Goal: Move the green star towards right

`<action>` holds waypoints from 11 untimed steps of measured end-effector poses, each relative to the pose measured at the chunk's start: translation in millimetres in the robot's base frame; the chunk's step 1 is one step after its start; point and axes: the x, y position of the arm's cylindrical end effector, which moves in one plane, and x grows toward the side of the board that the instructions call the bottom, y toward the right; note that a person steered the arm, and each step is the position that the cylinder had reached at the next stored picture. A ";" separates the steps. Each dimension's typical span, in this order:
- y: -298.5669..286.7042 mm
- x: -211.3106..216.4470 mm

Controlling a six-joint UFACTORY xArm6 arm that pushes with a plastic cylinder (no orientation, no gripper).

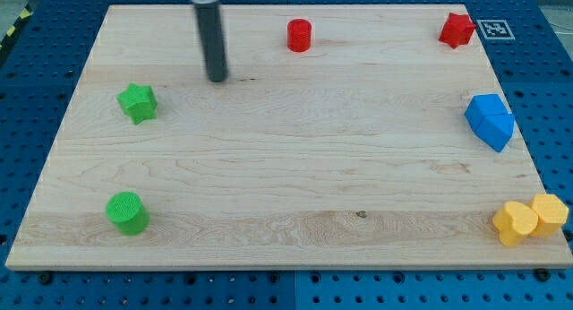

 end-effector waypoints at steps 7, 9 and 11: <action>18.1 61.2; 8.5 63.3; 37.6 72.7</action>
